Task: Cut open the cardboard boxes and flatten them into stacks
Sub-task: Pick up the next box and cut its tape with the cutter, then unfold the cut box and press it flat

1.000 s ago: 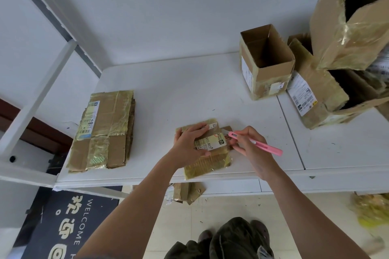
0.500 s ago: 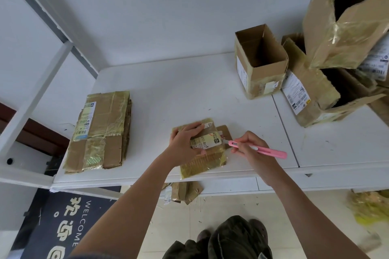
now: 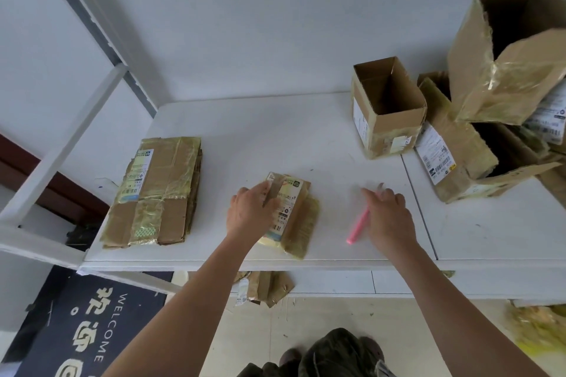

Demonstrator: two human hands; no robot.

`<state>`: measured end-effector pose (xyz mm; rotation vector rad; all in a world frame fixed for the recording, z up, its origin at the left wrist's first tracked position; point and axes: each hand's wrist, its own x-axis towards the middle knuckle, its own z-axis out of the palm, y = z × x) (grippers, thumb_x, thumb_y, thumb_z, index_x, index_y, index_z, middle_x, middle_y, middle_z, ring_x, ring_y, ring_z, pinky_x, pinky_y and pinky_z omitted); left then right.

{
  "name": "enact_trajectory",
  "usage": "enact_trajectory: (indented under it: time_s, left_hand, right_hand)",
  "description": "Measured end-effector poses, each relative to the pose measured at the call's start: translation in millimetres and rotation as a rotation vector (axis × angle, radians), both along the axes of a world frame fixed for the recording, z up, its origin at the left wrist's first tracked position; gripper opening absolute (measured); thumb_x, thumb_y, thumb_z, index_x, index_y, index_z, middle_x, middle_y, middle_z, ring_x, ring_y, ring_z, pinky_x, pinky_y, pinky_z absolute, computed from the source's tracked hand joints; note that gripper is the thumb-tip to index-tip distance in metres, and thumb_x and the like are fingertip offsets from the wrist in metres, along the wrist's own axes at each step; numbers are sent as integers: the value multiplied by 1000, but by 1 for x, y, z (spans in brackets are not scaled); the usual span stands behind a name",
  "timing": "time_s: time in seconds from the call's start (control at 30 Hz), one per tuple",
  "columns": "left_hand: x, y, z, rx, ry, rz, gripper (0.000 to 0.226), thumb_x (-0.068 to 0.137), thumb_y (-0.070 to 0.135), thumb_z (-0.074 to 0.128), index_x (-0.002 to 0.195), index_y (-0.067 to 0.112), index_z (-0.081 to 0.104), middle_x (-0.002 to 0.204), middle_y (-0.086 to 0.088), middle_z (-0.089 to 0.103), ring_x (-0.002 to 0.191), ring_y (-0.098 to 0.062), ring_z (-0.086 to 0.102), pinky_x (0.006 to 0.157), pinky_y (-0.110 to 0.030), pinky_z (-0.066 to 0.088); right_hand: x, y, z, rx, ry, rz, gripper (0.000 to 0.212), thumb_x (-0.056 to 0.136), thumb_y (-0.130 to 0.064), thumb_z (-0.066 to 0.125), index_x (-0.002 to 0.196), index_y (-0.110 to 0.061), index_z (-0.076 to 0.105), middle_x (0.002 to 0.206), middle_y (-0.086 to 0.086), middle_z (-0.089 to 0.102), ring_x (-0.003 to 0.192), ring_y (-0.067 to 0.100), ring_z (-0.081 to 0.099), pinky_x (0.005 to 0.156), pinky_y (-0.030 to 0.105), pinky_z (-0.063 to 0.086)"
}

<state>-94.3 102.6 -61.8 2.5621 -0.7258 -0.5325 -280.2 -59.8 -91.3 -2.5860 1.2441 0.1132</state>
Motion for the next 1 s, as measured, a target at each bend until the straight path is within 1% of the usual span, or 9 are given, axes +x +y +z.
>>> enact_trajectory:
  time_s: [0.07, 0.13, 0.2, 0.37, 0.5, 0.6, 0.7, 0.8, 1.0]
  left_hand:
    - [4, 2, 3, -40, 55, 51, 51, 95, 40, 59, 141, 21, 48, 109, 1, 59, 106, -22, 58, 87, -38, 52]
    - [8, 5, 3, -26, 129, 100, 56, 89, 43, 67, 136, 18, 52, 110, 1, 65, 100, -21, 63, 81, -33, 52]
    - [10, 7, 0, -62, 252, 139, 52, 83, 43, 74, 126, 16, 63, 104, -1, 70, 93, -21, 67, 82, -36, 57]
    - [12, 18, -11, -181, 426, 179, 28, 84, 25, 76, 110, 16, 71, 87, -1, 73, 74, -20, 72, 73, -41, 62]
    - [12, 23, -20, -236, 447, 271, 24, 77, 24, 83, 99, 21, 74, 80, 3, 74, 69, -16, 73, 68, -38, 62]
    - [12, 21, -20, -237, 449, 316, 16, 75, 24, 85, 88, 22, 75, 76, 3, 73, 67, -14, 71, 63, -32, 62]
    - [16, 19, -19, -217, 472, 333, 19, 76, 22, 84, 92, 14, 77, 75, 0, 72, 57, -11, 68, 54, -25, 59]
    - [18, 19, -20, -206, 485, 332, 21, 77, 19, 83, 95, 11, 77, 75, 0, 71, 51, -9, 65, 47, -20, 53]
    - [18, 18, -23, -194, 473, 321, 20, 78, 23, 83, 94, 12, 77, 77, -1, 73, 61, -16, 70, 64, -34, 62]
  right_hand:
    - [10, 15, 5, 55, -246, 20, 51, 91, -6, 54, 140, -16, 46, 125, 13, 51, 117, 29, 48, 94, 35, 46]
    - [26, 39, 15, 312, -505, 66, 42, 95, -4, 51, 135, -18, 53, 109, 4, 58, 100, 20, 60, 83, 18, 49]
    - [43, 59, 21, 507, -573, 124, 37, 98, -9, 52, 131, -25, 54, 104, -5, 59, 92, 10, 62, 73, 8, 49]
    - [69, 69, 16, 421, -502, 184, 38, 99, -15, 54, 135, -8, 55, 121, 5, 60, 106, 20, 61, 89, 36, 55]
    - [77, 73, 9, 335, -455, 201, 36, 97, -22, 58, 129, -6, 60, 115, 7, 63, 100, 21, 61, 78, 23, 47]
    - [84, 79, 5, 254, -386, 175, 45, 93, -36, 63, 129, -10, 59, 114, 5, 62, 102, 22, 61, 77, 25, 45]
    - [90, 84, 2, 194, -312, 147, 48, 87, -47, 66, 122, -15, 58, 109, 1, 61, 97, 19, 61, 75, 28, 49]
    - [96, 86, 4, 175, -280, 117, 43, 86, -43, 69, 115, -14, 58, 107, 1, 60, 91, 17, 59, 70, 24, 43]
    - [101, 83, 14, 236, -285, 77, 31, 77, -35, 75, 96, -13, 63, 94, 1, 63, 78, 18, 59, 59, 24, 38]
